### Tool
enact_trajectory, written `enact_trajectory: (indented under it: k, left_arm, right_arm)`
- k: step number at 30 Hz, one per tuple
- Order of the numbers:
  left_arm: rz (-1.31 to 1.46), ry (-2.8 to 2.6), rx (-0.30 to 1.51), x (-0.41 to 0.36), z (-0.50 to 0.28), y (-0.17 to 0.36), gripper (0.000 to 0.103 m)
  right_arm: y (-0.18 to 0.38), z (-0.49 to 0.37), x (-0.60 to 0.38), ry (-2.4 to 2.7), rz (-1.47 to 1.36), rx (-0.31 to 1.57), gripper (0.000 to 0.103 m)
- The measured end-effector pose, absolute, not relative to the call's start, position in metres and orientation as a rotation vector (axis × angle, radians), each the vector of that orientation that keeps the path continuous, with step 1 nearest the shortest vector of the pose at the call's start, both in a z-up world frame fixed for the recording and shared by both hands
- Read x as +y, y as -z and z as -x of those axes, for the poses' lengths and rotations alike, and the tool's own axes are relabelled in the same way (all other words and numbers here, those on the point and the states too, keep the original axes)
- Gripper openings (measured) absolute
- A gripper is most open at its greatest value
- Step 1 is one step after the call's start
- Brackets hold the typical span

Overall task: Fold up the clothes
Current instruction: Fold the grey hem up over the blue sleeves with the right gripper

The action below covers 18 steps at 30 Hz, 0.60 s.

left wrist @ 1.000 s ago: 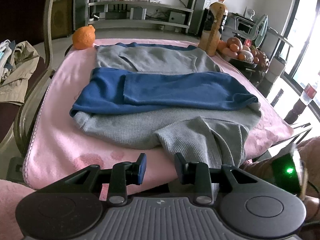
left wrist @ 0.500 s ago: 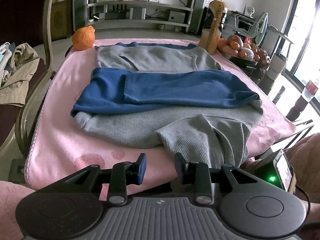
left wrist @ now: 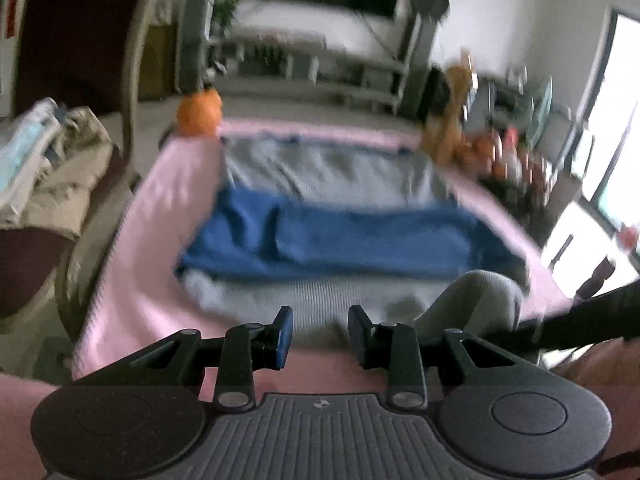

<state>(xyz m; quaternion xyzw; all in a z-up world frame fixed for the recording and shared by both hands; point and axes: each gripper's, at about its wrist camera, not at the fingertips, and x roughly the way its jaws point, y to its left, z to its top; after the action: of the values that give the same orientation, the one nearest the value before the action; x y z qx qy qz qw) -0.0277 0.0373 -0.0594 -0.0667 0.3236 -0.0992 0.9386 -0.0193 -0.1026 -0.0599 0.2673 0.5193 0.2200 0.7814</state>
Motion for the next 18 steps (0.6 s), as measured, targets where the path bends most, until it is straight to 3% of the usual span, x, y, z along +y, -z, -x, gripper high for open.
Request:
enact_trajectory:
  k: [4,9,13,18]
  left_arm:
    - [0.153,0.191,0.566,0.05,0.027,0.035,0.032]
    - [0.123,0.167,0.484,0.061,0.02,0.013,0.036]
    - [0.103,0.171,0.541,0.063,-0.003,0.02,0.04]
    - [-0.075,0.226,0.665,0.033,-0.053,0.048,0.045]
  right_arm:
    - [0.018,-0.009,-0.125,-0.513,-0.833,0.966,0.011]
    - [0.036,-0.055,-0.147,-0.457,-1.119,0.838,0.011]
    - [0.072,-0.1,-0.161,-0.378,-1.287,0.783,0.011]
    - [0.097,-0.148,-0.163,-0.392,-1.251,0.825,0.011]
